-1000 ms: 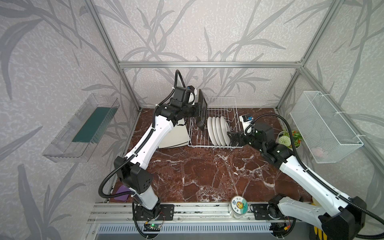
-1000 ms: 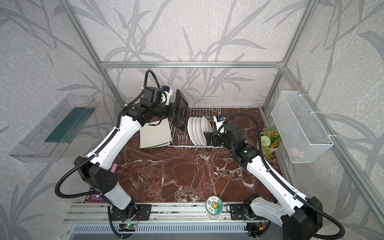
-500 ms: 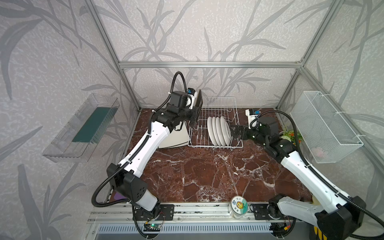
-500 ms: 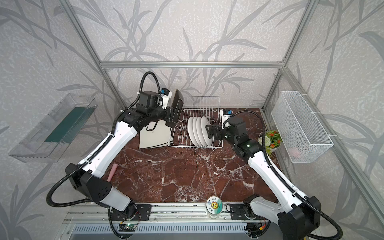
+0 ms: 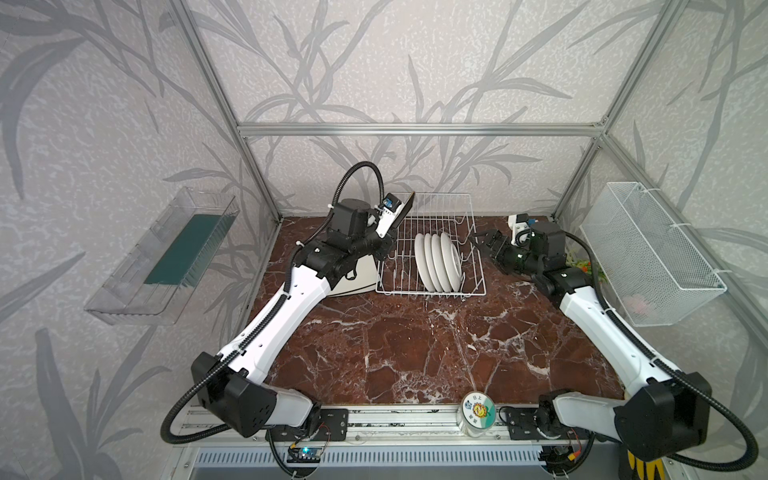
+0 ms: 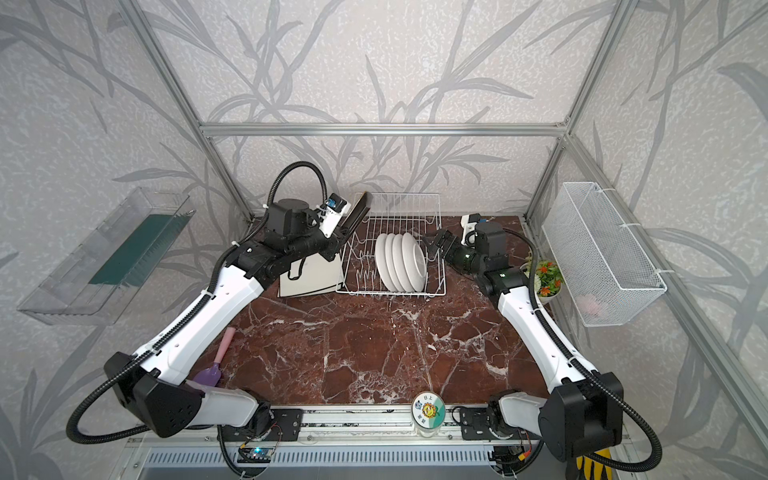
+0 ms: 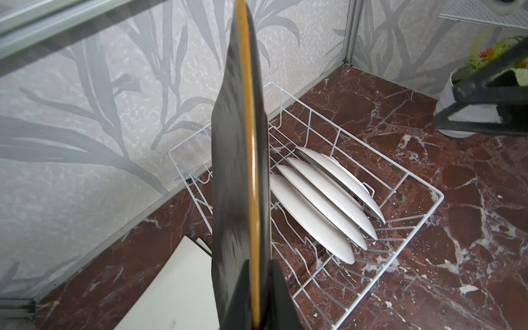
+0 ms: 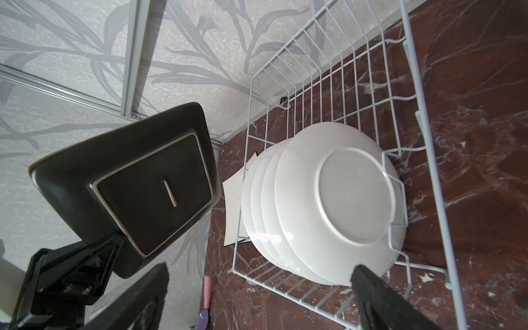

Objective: Unload the plates from the dish rack
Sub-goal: 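Raise the dark square plate above the rack with the left gripper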

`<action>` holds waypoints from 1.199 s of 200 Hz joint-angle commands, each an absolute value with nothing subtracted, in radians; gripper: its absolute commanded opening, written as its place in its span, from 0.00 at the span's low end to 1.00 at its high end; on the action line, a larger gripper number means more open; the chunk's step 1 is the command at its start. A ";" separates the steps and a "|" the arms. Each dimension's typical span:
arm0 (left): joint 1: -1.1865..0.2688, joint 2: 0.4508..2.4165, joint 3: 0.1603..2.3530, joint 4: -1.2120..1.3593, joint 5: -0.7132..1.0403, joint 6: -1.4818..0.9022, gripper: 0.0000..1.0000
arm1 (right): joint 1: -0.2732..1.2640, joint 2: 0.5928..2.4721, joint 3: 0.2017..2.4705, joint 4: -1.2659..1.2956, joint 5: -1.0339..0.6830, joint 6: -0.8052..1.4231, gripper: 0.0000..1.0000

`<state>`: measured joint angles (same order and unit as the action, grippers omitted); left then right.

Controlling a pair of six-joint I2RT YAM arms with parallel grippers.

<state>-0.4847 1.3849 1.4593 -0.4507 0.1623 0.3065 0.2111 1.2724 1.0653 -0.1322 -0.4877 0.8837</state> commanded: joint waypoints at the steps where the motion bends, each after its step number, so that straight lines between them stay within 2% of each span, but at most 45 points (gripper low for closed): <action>1: -0.519 1.308 1.463 -0.236 0.108 0.535 0.00 | 0.201 1.301 1.119 -0.069 -0.591 0.975 0.99; 48: -0.574 1.275 1.396 -0.169 0.042 0.756 0.00 | 0.199 1.383 1.219 -0.111 -0.672 1.014 0.99; 86: -0.608 1.248 1.305 -0.080 0.019 0.905 0.00 | 0.201 1.406 1.242 -0.057 -0.668 1.065 0.99; 155: -0.657 1.230 1.170 0.079 0.007 1.098 0.00 | 0.263 1.470 1.359 -0.259 -0.618 0.916 0.99; 189: -0.666 1.231 1.154 0.094 0.010 1.151 0.00 | 0.285 1.506 1.391 -0.318 -0.591 0.875 0.90; 240: -0.691 1.241 1.126 0.102 -0.012 1.204 0.00 | 0.308 1.581 1.441 -0.343 -0.603 0.850 0.69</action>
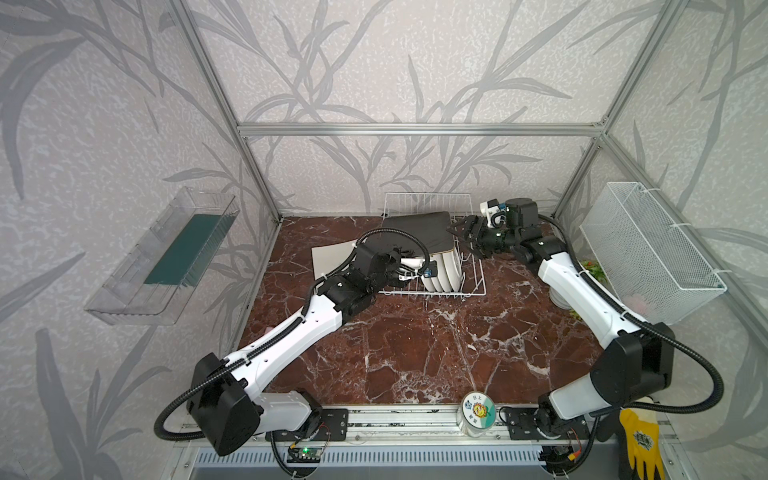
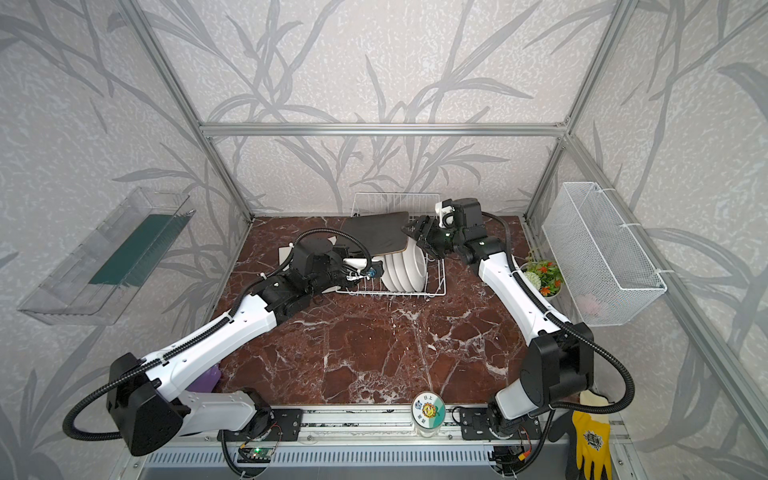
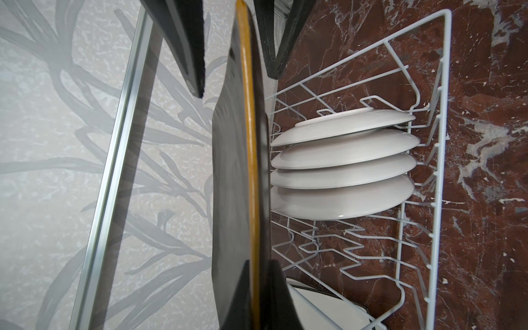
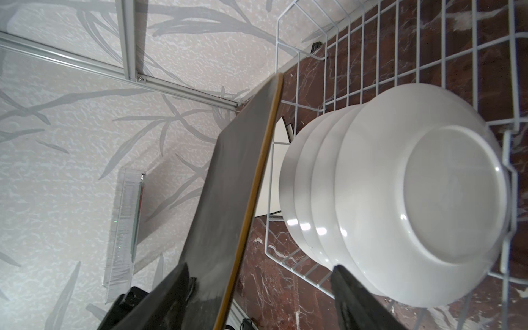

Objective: Unload the plates from the dish rack
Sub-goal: 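Raise the dark square plate above the rack with the left gripper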

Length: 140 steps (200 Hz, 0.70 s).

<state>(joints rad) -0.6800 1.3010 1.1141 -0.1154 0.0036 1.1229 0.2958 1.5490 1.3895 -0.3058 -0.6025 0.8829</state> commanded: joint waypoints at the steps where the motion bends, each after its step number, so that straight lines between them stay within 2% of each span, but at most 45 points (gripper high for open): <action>1: -0.692 1.240 1.125 0.103 -0.010 1.204 0.00 | 0.308 1.583 1.443 -0.343 -0.604 0.849 0.69; 19: -0.698 1.241 1.114 0.113 -0.005 1.208 0.00 | 0.317 1.614 1.468 -0.346 -0.622 0.847 0.61; 79: -0.703 1.242 1.091 0.133 -0.017 1.227 0.00 | 0.337 1.665 1.497 -0.344 -0.647 0.863 0.48; 119: -0.704 1.256 1.062 0.175 -0.038 1.244 0.00 | 0.342 1.672 1.499 -0.351 -0.655 0.860 0.30; 140: -0.704 1.259 1.013 0.299 -0.045 1.233 0.00 | 0.342 1.669 1.495 -0.339 -0.658 0.871 0.21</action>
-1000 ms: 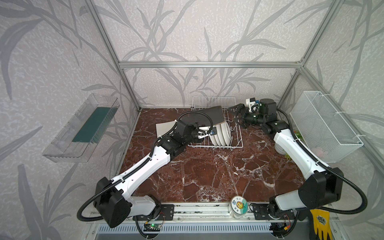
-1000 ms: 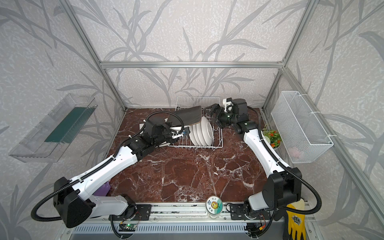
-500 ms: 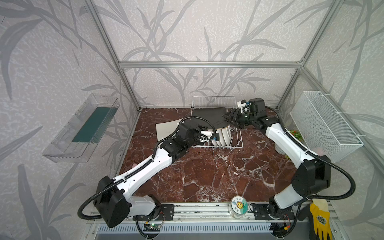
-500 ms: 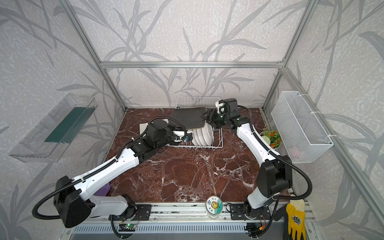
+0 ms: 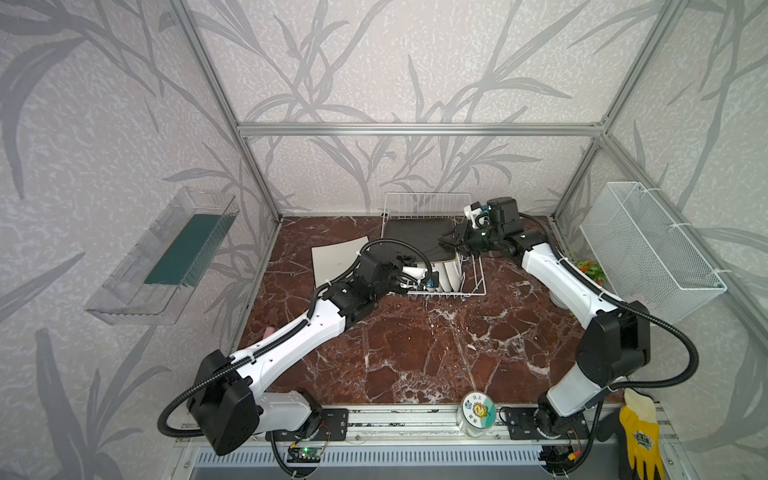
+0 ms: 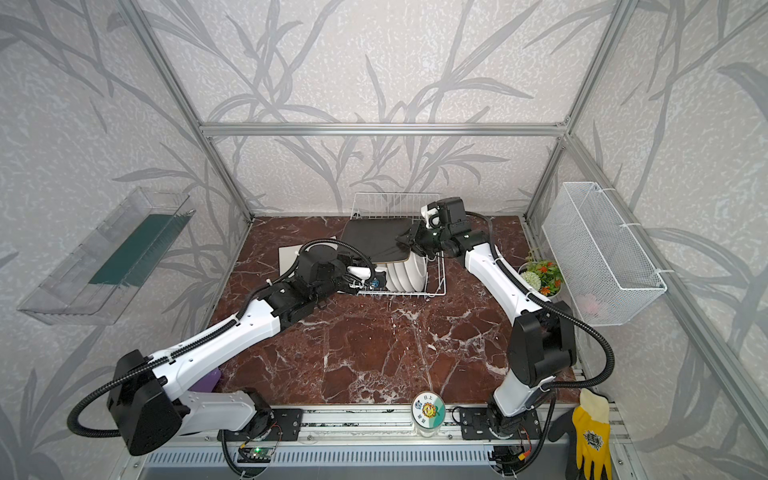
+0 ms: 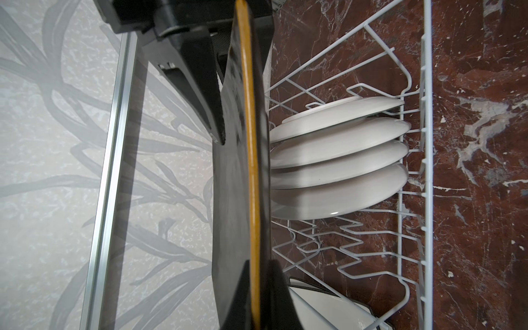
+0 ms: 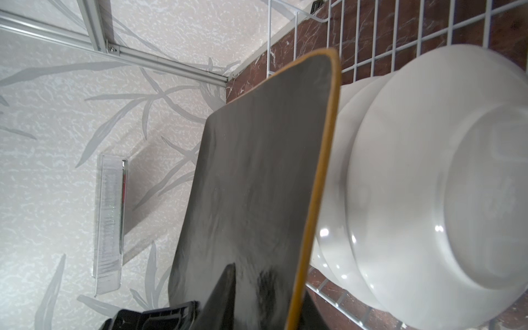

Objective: Unload the plates from the dish rack
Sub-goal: 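Raise the dark square plate above the rack with the left gripper, then grasp the plate's opposite edge with the right gripper, holding it with both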

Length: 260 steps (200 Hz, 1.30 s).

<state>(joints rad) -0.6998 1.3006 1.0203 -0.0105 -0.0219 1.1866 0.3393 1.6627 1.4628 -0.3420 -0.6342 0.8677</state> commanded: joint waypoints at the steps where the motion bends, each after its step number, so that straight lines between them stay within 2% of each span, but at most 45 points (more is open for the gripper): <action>1: -0.704 1.260 1.013 0.300 -0.046 1.233 0.00 | 0.342 1.669 1.494 -0.338 -0.657 0.872 0.20; 27: -0.704 1.265 1.018 0.287 -0.060 1.224 0.00 | 0.342 1.660 1.485 -0.316 -0.661 0.885 0.10; 44: -0.704 1.265 1.017 0.288 -0.064 1.214 0.00 | 0.341 1.652 1.473 -0.287 -0.666 0.899 0.00; 71: -0.703 1.266 1.003 0.327 -0.063 1.173 0.01 | 0.334 1.642 1.448 -0.228 -0.675 0.936 0.00; 79: -0.703 1.266 1.003 0.325 -0.062 1.168 0.12 | 0.331 1.636 1.437 -0.203 -0.678 0.954 0.00; 90: -0.703 1.268 0.998 0.330 -0.060 1.159 0.46 | 0.326 1.626 1.416 -0.163 -0.679 0.978 0.00; 98: -0.703 1.269 0.996 0.336 -0.059 1.150 0.60 | 0.321 1.617 1.404 -0.139 -0.678 0.993 0.00; 116: -0.704 1.261 0.994 0.332 -0.063 1.096 0.83 | 0.308 1.593 1.389 -0.124 -0.666 1.003 0.00; 143: -0.703 1.229 0.961 0.333 -0.066 1.000 0.99 | 0.287 1.554 1.362 -0.091 -0.650 1.014 0.00; 214: -0.674 1.118 0.932 0.182 -0.108 0.844 0.99 | 0.207 1.459 1.228 0.094 -0.676 1.101 0.00; 236: -0.603 1.060 0.933 0.151 -0.030 0.673 0.99 | 0.192 1.435 1.209 0.098 -0.675 1.073 0.00; 260: -0.458 1.015 0.943 0.144 0.131 0.360 0.99 | 0.187 1.415 1.192 0.099 -0.670 1.041 0.00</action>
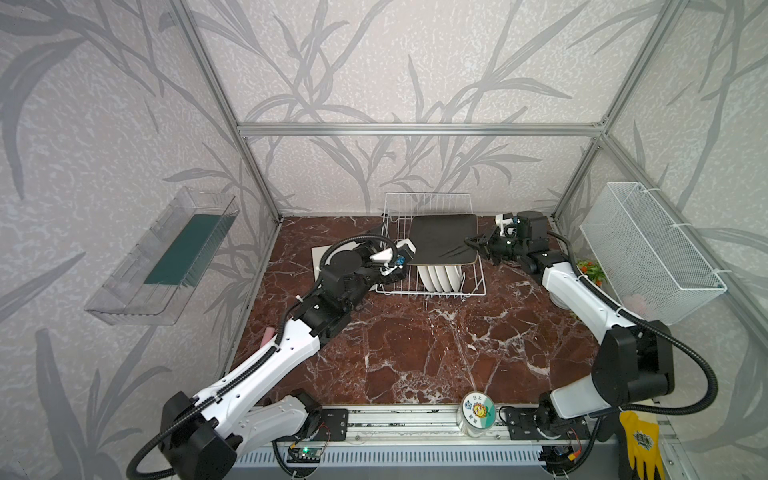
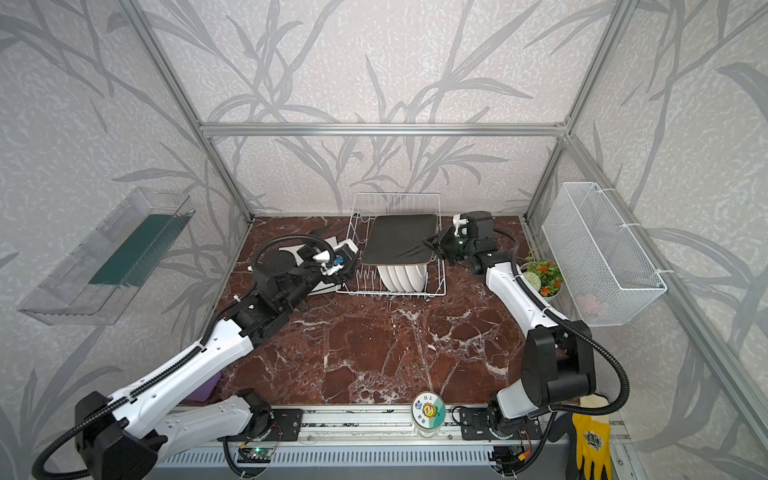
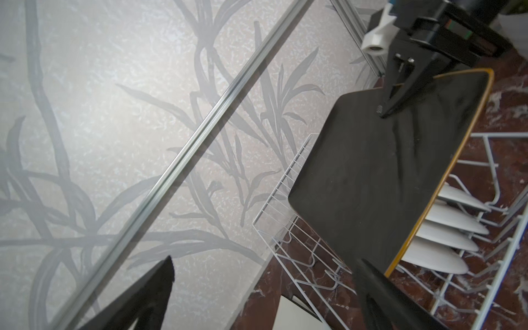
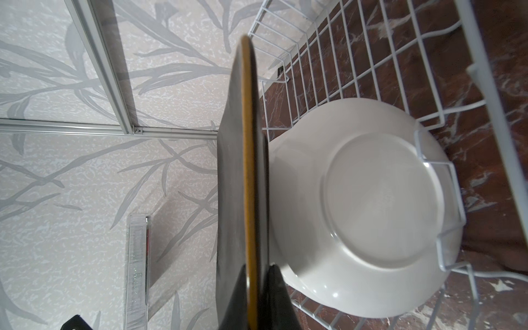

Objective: Unload the plates from the dish rack
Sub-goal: 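Grasp the plate's opposite edge with the right gripper, holding it with both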

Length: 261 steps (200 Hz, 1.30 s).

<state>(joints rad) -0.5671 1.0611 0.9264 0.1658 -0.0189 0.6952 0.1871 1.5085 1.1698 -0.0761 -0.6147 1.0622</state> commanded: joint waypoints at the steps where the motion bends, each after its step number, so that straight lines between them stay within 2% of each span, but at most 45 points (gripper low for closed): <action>1: -0.452 1.015 0.944 0.144 0.138 0.349 0.99 | 0.187 1.414 1.191 0.100 -0.670 1.040 0.00; 54: -0.304 1.123 1.110 -0.027 0.354 -0.055 0.99 | 0.187 1.374 1.148 0.159 -0.678 0.976 0.00; 92: -0.242 1.236 1.192 -0.027 0.611 -0.278 0.99 | 0.187 1.341 1.089 0.267 -0.687 0.937 0.00; 187: -0.242 1.434 1.225 -0.010 0.911 -0.475 0.99 | 0.194 1.318 0.994 0.504 -0.701 0.913 0.00; 261: -0.291 1.602 1.265 0.088 1.040 -0.586 0.96 | 0.224 1.357 0.978 0.623 -0.716 0.934 0.00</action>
